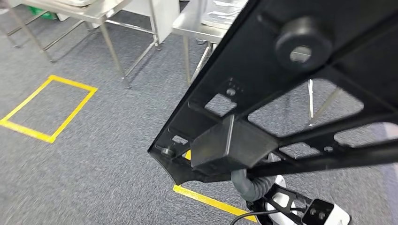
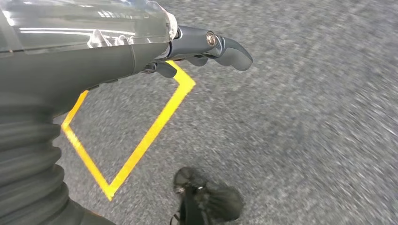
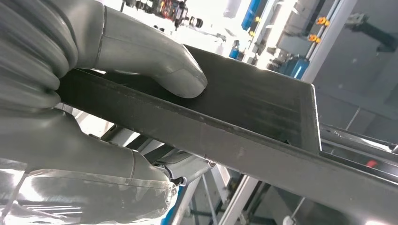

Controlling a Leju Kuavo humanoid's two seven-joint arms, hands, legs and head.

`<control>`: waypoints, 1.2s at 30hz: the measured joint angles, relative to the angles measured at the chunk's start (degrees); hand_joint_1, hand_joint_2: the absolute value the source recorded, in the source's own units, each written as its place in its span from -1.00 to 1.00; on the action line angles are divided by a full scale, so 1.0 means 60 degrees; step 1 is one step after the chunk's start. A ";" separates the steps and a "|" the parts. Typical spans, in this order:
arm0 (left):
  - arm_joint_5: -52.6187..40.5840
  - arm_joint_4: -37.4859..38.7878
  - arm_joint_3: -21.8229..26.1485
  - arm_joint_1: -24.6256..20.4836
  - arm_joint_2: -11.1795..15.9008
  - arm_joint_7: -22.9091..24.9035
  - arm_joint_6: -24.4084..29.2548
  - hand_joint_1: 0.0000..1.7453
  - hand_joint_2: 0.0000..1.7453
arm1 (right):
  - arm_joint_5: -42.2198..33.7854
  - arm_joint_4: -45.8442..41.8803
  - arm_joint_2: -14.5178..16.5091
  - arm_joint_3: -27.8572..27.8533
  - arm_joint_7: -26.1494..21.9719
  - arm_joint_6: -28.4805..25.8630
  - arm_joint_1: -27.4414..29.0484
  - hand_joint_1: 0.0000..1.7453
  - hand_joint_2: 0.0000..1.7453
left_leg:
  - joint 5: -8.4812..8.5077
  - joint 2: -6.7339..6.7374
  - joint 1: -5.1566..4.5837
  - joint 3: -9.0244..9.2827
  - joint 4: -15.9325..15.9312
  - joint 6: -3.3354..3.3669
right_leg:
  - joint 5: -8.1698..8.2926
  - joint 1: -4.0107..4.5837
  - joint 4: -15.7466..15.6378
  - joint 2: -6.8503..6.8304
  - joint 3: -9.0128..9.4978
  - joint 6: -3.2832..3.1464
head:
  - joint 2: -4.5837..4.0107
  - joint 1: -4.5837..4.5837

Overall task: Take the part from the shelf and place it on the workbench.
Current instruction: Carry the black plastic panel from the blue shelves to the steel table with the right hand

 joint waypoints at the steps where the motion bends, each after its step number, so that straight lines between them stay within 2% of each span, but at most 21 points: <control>1: 0.0007 0.0000 -0.0001 -0.0001 0.0000 -0.0012 -0.0003 -1.00 1.00 | -0.0076 0.0066 0.0000 0.0004 0.0033 0.0014 -0.0100 1.00 1.00 | 0.0142 -0.0177 0.0021 0.0186 -0.0432 0.0029 | -0.0014 -0.0002 0.0053 0.0111 -0.0041 0.0056 | 0.0000 -0.0001; 3: 0.0013 0.0000 -0.0001 -0.0008 0.0000 -0.0019 -0.0024 -1.00 1.00 | -0.0206 0.0211 -0.0004 0.0008 0.0080 0.0030 -0.0276 1.00 1.00 | 0.0130 -0.0330 0.0010 0.0294 -0.0680 0.0136 | 0.0004 -0.0011 0.0097 0.0294 -0.0133 0.0173 | 0.0001 -0.0001; 4: 0.0014 0.0000 0.0000 -0.0019 -0.0002 -0.0020 -0.0042 -1.00 1.00 | -0.0261 0.0285 -0.0007 0.0009 0.0093 0.0028 -0.0347 1.00 1.00 | 0.0154 -0.0246 0.0007 0.0292 -0.0686 0.0211 | 0.0027 -0.0030 0.0081 0.0370 -0.0164 0.0233 | 0.0002 -0.0001; 5: 0.0015 0.0000 0.0001 -0.0035 -0.0005 -0.0019 -0.0070 -1.00 1.00 | -0.0318 0.0358 -0.0012 0.0009 0.0093 0.0023 -0.0409 1.00 1.00 | 0.0183 -0.0153 0.0005 0.0299 -0.0717 0.0283 | 0.0015 -0.0036 0.0101 0.0292 -0.0184 0.0284 | 0.0002 0.0000; 7: 0.0035 0.0000 0.0001 -0.0047 -0.0015 -0.0029 -0.0127 -1.00 1.00 | -0.0420 0.0487 -0.0023 0.0011 0.0094 0.0006 -0.0578 1.00 1.00 | 0.0236 0.0054 0.0007 0.0312 -0.0784 0.0425 | -0.0260 -0.0028 0.0530 -0.0166 -0.0397 0.0373 | 0.0001 0.0000; 9: 0.0071 0.0000 0.0004 -0.0012 -0.0013 -0.0038 -0.0174 -1.00 1.00 | -0.0541 0.0609 -0.0032 0.0013 0.0107 -0.0013 -0.0737 1.00 1.00 | 0.0240 0.0291 -0.0031 0.0301 -0.0800 0.0499 | -0.0841 -0.0034 0.1681 -0.0626 -0.0954 0.0428 | 0.0000 0.0000; 11: 0.0124 0.0000 0.0016 0.0016 -0.0009 -0.0039 -0.0211 -1.00 1.00 | -0.0651 0.0733 -0.0037 0.0014 0.0160 -0.0023 -0.0802 1.00 1.00 | 0.0227 0.0534 -0.0061 0.0292 -0.0796 0.0516 | -0.1185 -0.0057 0.2723 -0.0724 -0.1463 0.0454 | 0.0001 0.0000; 12: 0.0150 0.0000 0.0025 0.0014 -0.0009 -0.0040 -0.0229 -1.00 1.00 | -0.0684 0.0792 -0.0039 0.0015 0.0190 -0.0023 -0.0822 1.00 1.00 | 0.0218 0.0645 -0.0070 0.0295 -0.0794 0.0517 | -0.1109 -0.0062 0.2782 -0.0741 -0.1488 0.0447 | 0.0002 0.0000; 13: 0.0173 0.0000 0.0034 0.0006 -0.0009 -0.0043 -0.0248 -1.00 1.00 | -0.0710 0.0846 -0.0040 0.0017 0.0216 -0.0022 -0.0851 1.00 1.00 | 0.0208 0.0748 -0.0077 0.0305 -0.0794 0.0513 | -0.0898 -0.0060 0.2518 -0.0772 -0.1347 0.0424 | 0.0002 0.0000; 14: 0.0189 0.0000 0.0040 -0.0004 -0.0012 -0.0052 -0.0274 -1.00 1.00 | -0.0728 0.0888 -0.0040 0.0021 0.0229 -0.0021 -0.0897 1.00 1.00 | 0.0193 0.0844 -0.0087 0.0327 -0.0795 0.0501 | -0.0568 -0.0039 0.1882 -0.0875 -0.1007 0.0371 | 0.0002 0.0000; 16: 0.0222 0.0000 0.0048 -0.0013 -0.0027 -0.0091 -0.0336 -1.00 1.00 | -0.0750 0.0943 -0.0040 0.0035 0.0243 -0.0016 -0.1030 1.00 1.00 | 0.0155 0.1019 -0.0121 0.0372 -0.0794 0.0444 | -0.0125 0.0070 0.0585 -0.1293 -0.0337 0.0222 | 0.0001 0.0000; 18: 0.0252 0.0000 0.0063 -0.0014 -0.0040 -0.0155 -0.0396 -1.00 1.00 | -0.0766 0.0985 -0.0040 0.0062 0.0252 -0.0001 -0.1146 1.00 1.00 | 0.0122 0.1190 -0.0147 0.0398 -0.0797 0.0356 | -0.0037 0.0179 0.0051 -0.1496 -0.0101 0.0118 | 0.0000 0.0000; 20: 0.0271 0.0000 0.0087 -0.0028 -0.0041 -0.0211 -0.0449 -1.00 1.00 | -0.0784 0.1020 -0.0040 0.0078 0.0267 0.0020 -0.1186 1.00 1.00 | 0.0098 0.1368 -0.0156 0.0446 -0.0842 0.0254 | 0.0009 0.0172 -0.0006 -0.1271 -0.0109 0.0049 | 0.0000 0.0000; 22: 0.0289 0.0000 0.0115 -0.0056 -0.0043 -0.0245 -0.0486 -1.00 1.00 | -0.0817 0.1052 -0.0035 0.0096 0.0284 0.0041 -0.1231 1.00 1.00 | -0.0108 0.1150 -0.0139 0.0408 -0.0625 0.0160 | 0.0087 0.0101 -0.0137 -0.1054 -0.0043 -0.0045 | 0.0001 -0.0001; 25: 0.0330 0.0000 0.0170 -0.0008 -0.0048 -0.0259 -0.0494 -1.00 1.00 | -0.0898 0.1140 -0.0016 0.0154 0.0297 0.0064 -0.1303 1.00 1.00 | -0.0932 0.0476 -0.0102 -0.0334 0.1022 0.0087 | 0.0127 0.0049 -0.0197 -0.0733 0.0003 -0.0133 | 0.0000 -0.0004; 27: 0.0341 0.0000 0.0207 0.0048 -0.0044 -0.0258 -0.0488 -1.00 1.00 | -0.0917 0.1216 -0.0015 0.0183 0.0304 0.0085 -0.1297 1.00 1.00 | -0.1046 0.0375 -0.0097 -0.0765 0.1770 0.0058 | 0.0112 0.0050 -0.0162 -0.0458 0.0003 -0.0134 | 0.0000 -0.0004; 29: 0.0344 0.0000 0.0221 0.0061 -0.0041 -0.0258 -0.0486 -1.00 1.00 | -0.0917 0.1277 -0.0015 0.0197 0.0307 0.0106 -0.1296 1.00 1.00 | -0.0462 0.0308 -0.0080 -0.0566 0.1141 0.0061 | 0.0076 0.0043 -0.0100 -0.0188 0.0016 -0.0100 | 0.0001 -0.0004; 31: 0.0346 0.0000 0.0223 0.0062 -0.0038 -0.0259 -0.0487 -1.00 1.00 | -0.0917 0.1311 -0.0015 0.0205 0.0305 0.0111 -0.1305 1.00 1.00 | 0.0109 -0.0107 -0.0027 -0.0038 -0.0104 0.0108 | 0.0016 0.0039 0.0003 0.0049 -0.0009 -0.0024 | 0.0002 -0.0002; 33: 0.0346 0.0000 0.0224 0.0068 -0.0036 -0.0257 -0.0486 -1.00 1.00 | -0.0917 0.1335 -0.0015 0.0212 0.0306 0.0107 -0.1312 1.00 1.00 | 0.0226 -0.0432 -0.0017 0.0208 -0.0672 0.0193 | 0.0002 0.0021 0.0070 0.0260 -0.0097 0.0088 | 0.0002 -0.0002; 35: 0.0347 0.0000 0.0227 0.0055 -0.0037 -0.0256 -0.0486 -1.00 1.00 | -0.0917 0.1347 -0.0018 0.0216 0.0308 0.0101 -0.1309 1.00 1.00 | 0.0229 -0.0294 -0.0027 0.0215 -0.0707 0.0303 | 0.0033 0.0000 0.0054 0.0448 -0.0160 0.0209 | 0.0001 -0.0003; 36: 0.0348 0.0000 0.0229 0.0038 -0.0045 -0.0258 -0.0487 -1.00 1.00 | -0.0917 0.1348 -0.0020 0.0217 0.0308 0.0100 -0.1308 1.00 1.00 | 0.0248 -0.0188 -0.0015 0.0235 -0.0745 0.0367 | 0.0008 0.0007 0.0087 0.0385 -0.0183 0.0262 | 0.0001 -0.0002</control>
